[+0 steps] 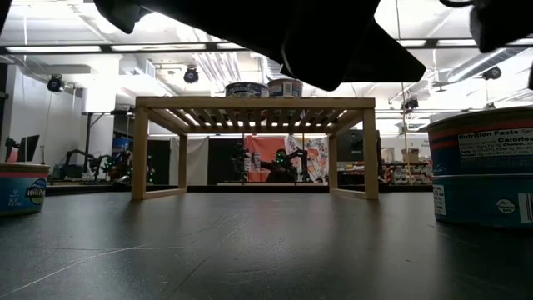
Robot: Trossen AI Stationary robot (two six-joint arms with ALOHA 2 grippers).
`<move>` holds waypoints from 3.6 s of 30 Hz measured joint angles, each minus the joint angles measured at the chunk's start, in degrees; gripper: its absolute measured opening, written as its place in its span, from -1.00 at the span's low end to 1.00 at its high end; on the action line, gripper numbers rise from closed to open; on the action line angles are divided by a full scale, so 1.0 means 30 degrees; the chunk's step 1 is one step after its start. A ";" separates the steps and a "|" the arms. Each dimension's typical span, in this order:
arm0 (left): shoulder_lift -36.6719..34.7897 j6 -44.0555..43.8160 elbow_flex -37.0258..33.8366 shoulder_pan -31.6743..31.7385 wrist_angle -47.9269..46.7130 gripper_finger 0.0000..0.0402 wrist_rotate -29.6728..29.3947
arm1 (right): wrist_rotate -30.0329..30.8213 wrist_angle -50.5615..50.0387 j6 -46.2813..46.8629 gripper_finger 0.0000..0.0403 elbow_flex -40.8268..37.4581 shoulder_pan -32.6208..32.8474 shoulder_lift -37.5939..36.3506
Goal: Stack canned seafood by type on shelf
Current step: Put the white and green tuna can on the shelf aligned with the other blue and pink tuna cans
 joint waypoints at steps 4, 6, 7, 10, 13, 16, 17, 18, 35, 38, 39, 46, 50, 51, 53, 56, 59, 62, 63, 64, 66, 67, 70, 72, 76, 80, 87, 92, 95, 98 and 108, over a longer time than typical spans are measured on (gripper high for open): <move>0.0000 0.0000 0.0000 0.0007 0.0008 -1.00 -0.0007 | -0.0193 -0.0159 0.0456 -0.81 0.0000 0.0521 0.0594; 0.0000 0.0003 0.0000 0.0012 0.0006 -1.00 -0.0007 | -0.0213 -0.0442 0.0670 -0.81 0.0114 0.0702 0.0856; 0.0000 0.0000 0.0000 0.0022 0.0017 -1.00 -0.0007 | -0.0214 -0.0611 0.0845 -0.81 0.0224 0.0816 0.1004; 0.0000 0.0000 -0.0007 0.0022 -0.0003 -1.00 -0.0007 | -0.0194 -0.1615 0.1177 -0.81 0.0865 0.1095 0.1542; 0.0000 0.0000 -0.0015 0.0022 0.0002 -1.00 -0.0015 | -0.0134 -0.2600 0.1476 -0.81 0.1791 0.1421 0.2316; 0.0000 0.0000 -0.0015 0.0022 -0.0001 -1.00 -0.0018 | -0.0007 -0.3073 0.1450 -0.81 0.2793 0.1775 0.3324; 0.0000 0.0000 -0.0022 0.0022 0.0002 -1.00 -0.0022 | -0.0001 -0.3067 0.1398 -0.81 0.3091 0.1876 0.3681; 0.0000 0.0000 -0.0022 0.0022 0.0002 -1.00 -0.0022 | -0.0002 -0.3067 0.1268 -0.81 0.3391 0.1983 0.4072; -0.0015 -0.0343 -0.0036 -0.0423 -0.0035 -1.00 -0.0204 | 0.0007 -0.3060 0.0277 -0.81 0.7038 0.2717 0.9297; -0.0036 -0.0602 -0.0036 -0.0619 -0.0498 -1.00 -0.0274 | 0.0023 -0.3083 0.0296 -0.81 0.7033 0.2717 0.9502; -0.0036 -0.0705 -0.0036 -0.0690 -0.0688 -1.00 -0.0355 | 0.0103 -0.3071 0.0347 -0.81 0.7016 0.2717 0.9542; -0.0036 -0.1724 -0.0044 -0.1220 -0.2296 -1.00 -0.0812 | 0.1009 -0.3032 0.0431 -0.81 0.6994 0.2832 0.9755; -0.0194 -0.1859 -0.0051 -0.1409 -0.3014 -1.00 -0.1936 | 0.1139 -0.2962 0.0526 -0.81 0.6994 0.2877 0.9755; -0.0247 -0.1861 -0.0051 -0.1444 -0.3108 -1.00 -0.2208 | 0.1232 -0.2943 0.0585 -0.81 0.6994 0.2877 0.9755; -0.0306 -0.1833 -0.0051 -0.1479 -0.3255 -1.00 -0.2559 | 0.1624 -0.2919 0.0633 -0.81 0.6987 0.2942 0.9755; -0.0306 -0.1727 -0.0051 -0.1479 -0.3291 -1.00 -0.2572 | 0.2130 -0.2897 0.0668 -0.81 0.6946 0.2994 0.9755; -0.0306 -0.1818 -0.0051 -0.1479 -0.3352 -1.00 -0.2572 | 0.2323 -0.2902 0.0799 -0.81 0.6856 0.3042 0.9755; -0.0306 -0.1861 -0.0155 -0.1508 -0.3422 -1.00 -0.2572 | 0.2543 -0.2826 0.0779 -0.81 0.6602 0.3132 0.9755; -0.0306 -0.1891 -0.0187 -0.1508 -0.3424 -1.00 -0.2572 | 0.2542 -0.2834 0.0779 -0.81 0.6460 0.3165 0.9755; -0.0306 -0.1962 -0.0211 -0.1508 -0.3431 -1.00 -0.2573 | 0.2536 -0.2834 0.0786 -0.81 0.6329 0.3179 0.9755; -0.0306 -0.2090 -0.0247 -0.1508 -0.3465 -1.00 -0.2722 | 0.2580 -0.2729 0.0808 -0.81 0.6073 0.3268 0.9746; -0.0306 -0.2176 -0.0254 -0.1514 -0.3532 -1.00 -0.2811 | 0.2626 -0.2700 0.0801 -0.81 0.5948 0.3303 0.9723; -0.0306 -0.2361 -0.0255 -0.1557 -0.3814 -1.00 -0.2869 | 0.2754 -0.2627 0.0794 -0.81 0.5661 0.3380 0.9681; -0.0306 -0.2368 -0.0255 -0.1601 -0.3905 -1.00 -0.2896 | 0.2748 -0.2639 0.0759 -0.81 0.5582 0.3380 0.9676; -0.0306 -0.2368 -0.0255 -0.1759 -0.3945 -1.00 -0.4012 | 0.2879 -0.2529 0.0354 -0.81 0.5444 0.3380 0.9675; -0.0306 -0.2368 -0.0255 -0.1952 -0.3983 -1.00 -0.4872 | 0.3075 -0.2542 -0.0072 -0.81 0.5355 0.3380 0.9675; -0.0306 -0.2361 -0.0255 -0.2178 -0.4118 -1.00 -0.5444 | 0.3746 -0.2550 -0.0941 -0.81 0.4881 0.3380 0.9682; -0.0315 -0.2361 -0.0255 -0.2226 -0.4256 -1.00 -0.5603 | 0.5094 -0.2675 -0.1751 -0.81 0.4454 0.3379 0.9691; -0.0490 -0.2361 -0.0255 -0.2279 -0.4375 -1.00 -0.5595 | 0.5815 -0.3047 -0.2163 -0.81 0.4401 0.3247 0.9717; -0.0860 -0.2360 -0.0255 -0.2421 -0.4697 -1.00 -0.5597 | 0.6331 -0.3561 -0.2529 -0.81 0.4376 0.3021 0.9729; -0.3570 -0.3150 -0.0270 -0.3589 -0.9465 -1.00 -0.5559 | 0.8151 -0.4542 -0.5100 -0.81 0.4092 0.1776 0.9755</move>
